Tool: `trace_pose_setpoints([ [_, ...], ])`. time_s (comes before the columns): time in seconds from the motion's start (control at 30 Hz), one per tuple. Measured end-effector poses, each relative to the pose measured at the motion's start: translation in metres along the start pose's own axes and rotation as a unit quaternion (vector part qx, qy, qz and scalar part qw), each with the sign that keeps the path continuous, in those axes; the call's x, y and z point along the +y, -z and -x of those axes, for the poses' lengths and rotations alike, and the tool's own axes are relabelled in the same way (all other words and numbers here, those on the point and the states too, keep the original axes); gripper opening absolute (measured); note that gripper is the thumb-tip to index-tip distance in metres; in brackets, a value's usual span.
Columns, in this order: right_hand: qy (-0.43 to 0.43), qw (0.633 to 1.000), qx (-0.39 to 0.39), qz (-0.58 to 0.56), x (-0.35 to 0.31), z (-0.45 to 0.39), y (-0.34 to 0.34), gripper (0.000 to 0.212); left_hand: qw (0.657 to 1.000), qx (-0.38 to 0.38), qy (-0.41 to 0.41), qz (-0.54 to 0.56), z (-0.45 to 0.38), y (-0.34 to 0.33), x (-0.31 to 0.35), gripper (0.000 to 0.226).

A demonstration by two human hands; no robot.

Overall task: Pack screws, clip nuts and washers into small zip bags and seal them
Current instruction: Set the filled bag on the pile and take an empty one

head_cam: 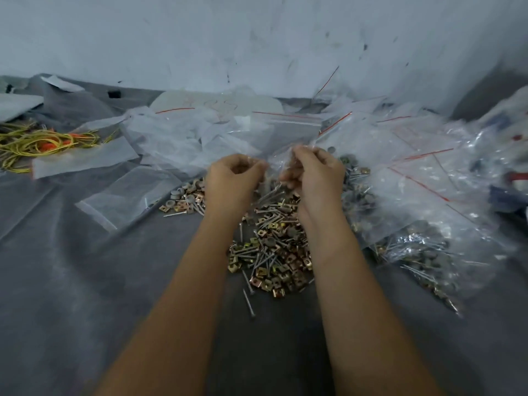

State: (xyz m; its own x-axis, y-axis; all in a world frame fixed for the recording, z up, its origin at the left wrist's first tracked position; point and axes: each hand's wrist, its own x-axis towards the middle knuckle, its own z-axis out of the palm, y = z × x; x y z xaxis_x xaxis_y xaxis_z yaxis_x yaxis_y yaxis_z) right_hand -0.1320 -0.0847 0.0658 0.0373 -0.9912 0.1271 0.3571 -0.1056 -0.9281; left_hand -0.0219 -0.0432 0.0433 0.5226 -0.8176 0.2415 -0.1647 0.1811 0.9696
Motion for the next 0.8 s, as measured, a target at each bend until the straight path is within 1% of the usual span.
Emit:
trace_pose_setpoints([
  [0.07,0.003,0.999,0.045,-0.008,-0.019,-0.014,0.012,0.022,1.0,0.004,0.006,0.024,-0.008,-0.027,0.014,0.006],
  [0.13,0.019,0.994,0.103,-0.03,-0.04,-0.032,0.03,0.018,0.999,-0.018,0.008,0.047,-0.013,-0.053,0.023,0.014],
  [0.2,0.039,0.982,0.155,-0.1,-0.059,-0.05,0.049,0.005,0.997,-0.05,0.011,0.051,-0.013,-0.072,0.028,0.018],
  [0.23,0.045,0.975,0.173,-0.135,-0.065,-0.059,0.059,0.018,0.997,-0.064,0.014,0.051,-0.012,-0.079,0.028,0.016],
  [0.27,0.041,0.971,0.18,-0.153,-0.068,-0.068,0.069,0.042,0.995,-0.075,0.02,0.055,-0.009,-0.084,0.027,0.014],
  [0.3,0.027,0.971,0.189,-0.146,-0.069,-0.076,0.079,0.064,0.994,-0.088,0.026,0.06,-0.006,-0.088,0.025,0.013],
  [0.33,0.008,0.974,0.198,-0.11,-0.068,-0.08,0.087,0.078,0.993,-0.099,0.032,0.059,-0.003,-0.09,0.021,0.014],
  [0.37,-0.005,0.976,0.207,-0.066,-0.066,-0.081,0.09,0.085,0.992,-0.109,0.036,0.051,0.001,-0.091,0.017,0.016],
  [0.4,-0.008,0.976,0.218,-0.02,-0.062,-0.078,0.091,0.087,0.992,-0.114,0.039,0.044,0.005,-0.091,0.013,0.018],
  [0.5,0.022,0.969,0.235,0.075,-0.045,-0.061,0.079,0.075,0.992,-0.105,0.042,0.05,0.013,-0.084,0.003,0.024],
  [0.57,0.042,0.973,0.196,0.118,-0.029,-0.048,0.063,0.059,0.994,-0.087,0.043,0.055,0.016,-0.075,0.002,0.027],
  [0.67,0.047,0.982,0.063,0.174,0.001,-0.022,0.03,0.027,0.997,-0.049,0.034,0.052,0.016,-0.053,0.002,0.029],
  [0.73,0.052,0.974,-0.028,0.218,0.021,-0.005,0.007,0.02,0.996,-0.01,0.051,0.069,0.014,-0.032,0.001,0.031],
  [0.8,0.055,0.961,-0.11,0.248,0.041,0.01,-0.013,0.019,0.992,0.052,0.082,0.082,0.01,-0.005,-0.004,0.029],
])
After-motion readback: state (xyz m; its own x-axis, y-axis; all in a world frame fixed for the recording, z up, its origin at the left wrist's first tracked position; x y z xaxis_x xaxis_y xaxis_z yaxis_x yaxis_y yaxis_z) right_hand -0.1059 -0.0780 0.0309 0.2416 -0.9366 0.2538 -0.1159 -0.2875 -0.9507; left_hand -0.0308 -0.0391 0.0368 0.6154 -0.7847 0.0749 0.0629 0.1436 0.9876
